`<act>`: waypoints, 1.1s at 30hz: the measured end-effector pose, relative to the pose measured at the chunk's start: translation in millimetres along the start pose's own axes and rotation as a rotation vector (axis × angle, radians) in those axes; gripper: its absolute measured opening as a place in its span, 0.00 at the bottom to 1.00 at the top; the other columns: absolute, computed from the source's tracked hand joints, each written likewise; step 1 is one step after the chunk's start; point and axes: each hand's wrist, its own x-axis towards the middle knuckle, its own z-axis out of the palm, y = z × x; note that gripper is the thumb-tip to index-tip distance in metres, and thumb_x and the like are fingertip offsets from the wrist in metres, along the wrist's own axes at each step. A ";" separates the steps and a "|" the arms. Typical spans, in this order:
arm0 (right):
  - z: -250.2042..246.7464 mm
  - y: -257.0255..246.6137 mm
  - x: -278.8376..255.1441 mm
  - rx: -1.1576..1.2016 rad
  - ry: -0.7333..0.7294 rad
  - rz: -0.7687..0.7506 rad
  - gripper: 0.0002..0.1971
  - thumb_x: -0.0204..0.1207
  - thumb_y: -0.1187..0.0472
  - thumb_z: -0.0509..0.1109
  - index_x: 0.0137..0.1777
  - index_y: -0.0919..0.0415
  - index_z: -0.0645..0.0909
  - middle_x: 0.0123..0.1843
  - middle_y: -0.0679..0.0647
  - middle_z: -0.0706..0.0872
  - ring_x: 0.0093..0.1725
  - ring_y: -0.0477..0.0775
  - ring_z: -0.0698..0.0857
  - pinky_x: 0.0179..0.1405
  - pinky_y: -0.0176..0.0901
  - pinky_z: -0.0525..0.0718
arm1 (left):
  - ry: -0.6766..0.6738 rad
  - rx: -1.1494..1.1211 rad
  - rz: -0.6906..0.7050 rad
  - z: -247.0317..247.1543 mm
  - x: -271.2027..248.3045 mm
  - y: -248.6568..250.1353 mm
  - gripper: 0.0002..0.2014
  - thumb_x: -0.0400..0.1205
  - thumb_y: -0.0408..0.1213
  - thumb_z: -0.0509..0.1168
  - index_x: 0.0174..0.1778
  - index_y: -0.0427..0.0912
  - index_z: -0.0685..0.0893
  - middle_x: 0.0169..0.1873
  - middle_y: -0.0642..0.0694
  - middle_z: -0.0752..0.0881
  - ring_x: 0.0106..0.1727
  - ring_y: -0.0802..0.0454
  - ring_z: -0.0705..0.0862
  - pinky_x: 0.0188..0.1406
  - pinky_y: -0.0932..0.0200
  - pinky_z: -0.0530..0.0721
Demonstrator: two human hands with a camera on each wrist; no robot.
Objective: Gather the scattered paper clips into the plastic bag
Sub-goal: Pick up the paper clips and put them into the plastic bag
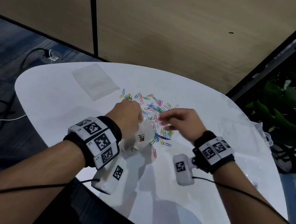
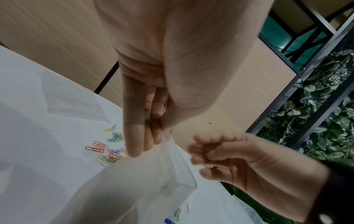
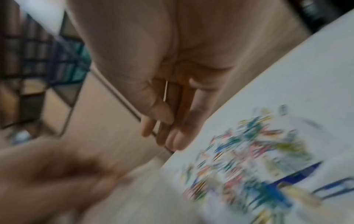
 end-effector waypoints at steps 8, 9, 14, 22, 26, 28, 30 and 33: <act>-64.6 150.3 16.1 -0.908 0.113 0.495 0.30 0.84 0.51 0.56 0.81 0.66 0.57 0.84 0.65 0.56 0.81 0.65 0.59 0.79 0.57 0.64 | 0.023 -0.028 -0.014 -16.5 -9.1 -24.1 0.11 0.84 0.29 0.62 0.52 0.44 0.90 0.50 0.40 0.88 0.47 0.41 0.88 0.55 0.50 0.89; -55.2 150.9 15.3 -0.895 0.123 0.480 0.29 0.84 0.51 0.55 0.80 0.67 0.57 0.84 0.64 0.54 0.82 0.64 0.58 0.79 0.58 0.64 | 0.026 -0.040 -0.014 -19.3 -10.4 -27.1 0.11 0.84 0.30 0.62 0.52 0.43 0.90 0.51 0.39 0.88 0.48 0.40 0.88 0.55 0.49 0.89; 10.6 116.3 24.6 -0.789 0.003 0.278 0.34 0.86 0.51 0.54 0.86 0.59 0.43 0.88 0.59 0.43 0.87 0.60 0.47 0.83 0.55 0.53 | 0.047 -0.055 -0.021 -32.8 -14.4 -40.4 0.09 0.84 0.32 0.64 0.51 0.43 0.91 0.43 0.40 0.90 0.37 0.44 0.91 0.48 0.50 0.92; 60.7 86.8 36.9 -1.191 -0.022 -0.007 0.21 0.75 0.75 0.63 0.67 0.63 0.77 0.69 0.62 0.78 0.65 0.64 0.79 0.62 0.52 0.83 | 0.093 -0.027 -0.077 -41.0 -14.2 -65.0 0.09 0.83 0.30 0.64 0.49 0.42 0.91 0.41 0.41 0.89 0.42 0.41 0.90 0.51 0.47 0.91; 54.6 81.0 35.8 -1.201 0.035 -0.033 0.14 0.75 0.74 0.64 0.56 0.64 0.86 0.54 0.60 0.86 0.52 0.58 0.86 0.52 0.43 0.84 | 0.083 -0.029 -0.094 -37.0 -10.3 -67.8 0.07 0.83 0.33 0.66 0.50 0.42 0.91 0.41 0.40 0.90 0.41 0.41 0.91 0.50 0.48 0.91; 46.2 77.3 35.9 -0.998 0.135 0.079 0.13 0.76 0.72 0.67 0.54 0.61 0.90 0.52 0.58 0.89 0.51 0.57 0.88 0.55 0.41 0.86 | 0.065 -0.024 -0.102 -34.8 -8.2 -66.0 0.06 0.83 0.34 0.67 0.48 0.43 0.90 0.40 0.39 0.91 0.38 0.41 0.91 0.48 0.48 0.91; 34.6 72.9 35.9 -0.746 0.218 0.219 0.07 0.74 0.65 0.74 0.49 0.60 0.92 0.46 0.55 0.92 0.46 0.54 0.90 0.53 0.39 0.88 | 0.056 -0.024 -0.102 -32.1 -6.7 -63.6 0.06 0.83 0.34 0.67 0.48 0.44 0.90 0.44 0.39 0.90 0.42 0.40 0.91 0.50 0.48 0.91; 14.9 74.7 34.5 -0.340 0.259 0.389 0.04 0.67 0.62 0.83 0.42 0.58 0.92 0.38 0.51 0.92 0.34 0.46 0.89 0.34 0.26 0.86 | 0.039 -0.010 -0.100 -27.4 -5.3 -59.4 0.08 0.83 0.33 0.65 0.50 0.44 0.90 0.46 0.42 0.88 0.45 0.41 0.89 0.53 0.51 0.89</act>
